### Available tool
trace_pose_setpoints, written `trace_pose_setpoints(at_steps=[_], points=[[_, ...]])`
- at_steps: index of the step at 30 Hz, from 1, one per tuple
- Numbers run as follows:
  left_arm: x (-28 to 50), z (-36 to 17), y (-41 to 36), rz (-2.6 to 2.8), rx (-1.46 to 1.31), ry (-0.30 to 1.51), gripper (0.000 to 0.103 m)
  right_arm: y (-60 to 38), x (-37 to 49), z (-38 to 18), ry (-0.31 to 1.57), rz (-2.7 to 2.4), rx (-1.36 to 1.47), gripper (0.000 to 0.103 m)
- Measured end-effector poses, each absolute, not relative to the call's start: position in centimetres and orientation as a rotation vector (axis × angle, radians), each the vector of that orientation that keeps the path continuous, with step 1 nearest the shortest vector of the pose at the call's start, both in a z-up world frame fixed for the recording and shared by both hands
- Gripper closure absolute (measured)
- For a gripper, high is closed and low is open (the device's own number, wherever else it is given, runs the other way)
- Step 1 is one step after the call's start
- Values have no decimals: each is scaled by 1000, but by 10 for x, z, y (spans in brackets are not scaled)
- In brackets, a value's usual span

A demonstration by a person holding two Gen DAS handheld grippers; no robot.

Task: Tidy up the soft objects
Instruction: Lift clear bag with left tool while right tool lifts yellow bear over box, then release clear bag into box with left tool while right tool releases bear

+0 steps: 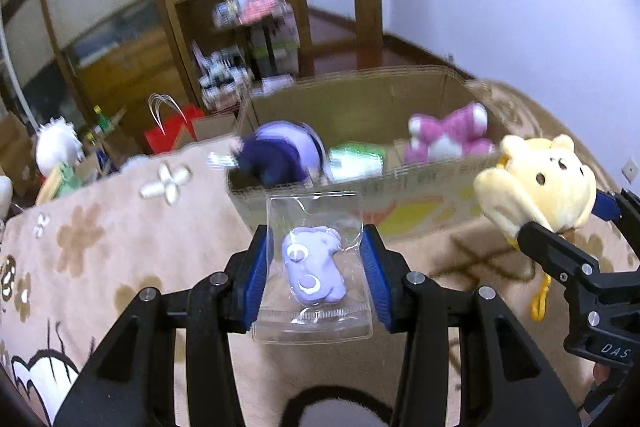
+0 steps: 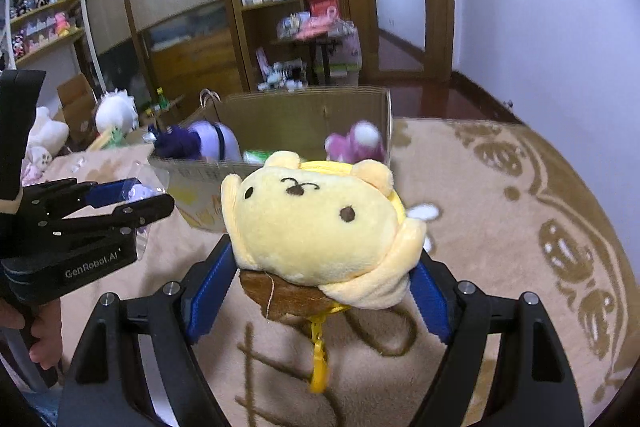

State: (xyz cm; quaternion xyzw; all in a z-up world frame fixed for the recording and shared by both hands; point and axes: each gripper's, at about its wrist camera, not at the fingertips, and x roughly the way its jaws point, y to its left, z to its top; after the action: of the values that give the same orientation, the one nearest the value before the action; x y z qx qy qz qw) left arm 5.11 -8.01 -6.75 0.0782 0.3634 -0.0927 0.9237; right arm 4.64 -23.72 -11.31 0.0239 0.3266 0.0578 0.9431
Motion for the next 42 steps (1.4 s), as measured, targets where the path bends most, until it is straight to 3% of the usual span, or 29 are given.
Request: trace_pose_setpoints(at_steps=[21,42], points=[[102,-8,-70,-205,137,466,59,-237,73,-62,480,116,39,18],[158,-48,-82,-178,147,591,57,-234,129,-74,468,138,31,17]])
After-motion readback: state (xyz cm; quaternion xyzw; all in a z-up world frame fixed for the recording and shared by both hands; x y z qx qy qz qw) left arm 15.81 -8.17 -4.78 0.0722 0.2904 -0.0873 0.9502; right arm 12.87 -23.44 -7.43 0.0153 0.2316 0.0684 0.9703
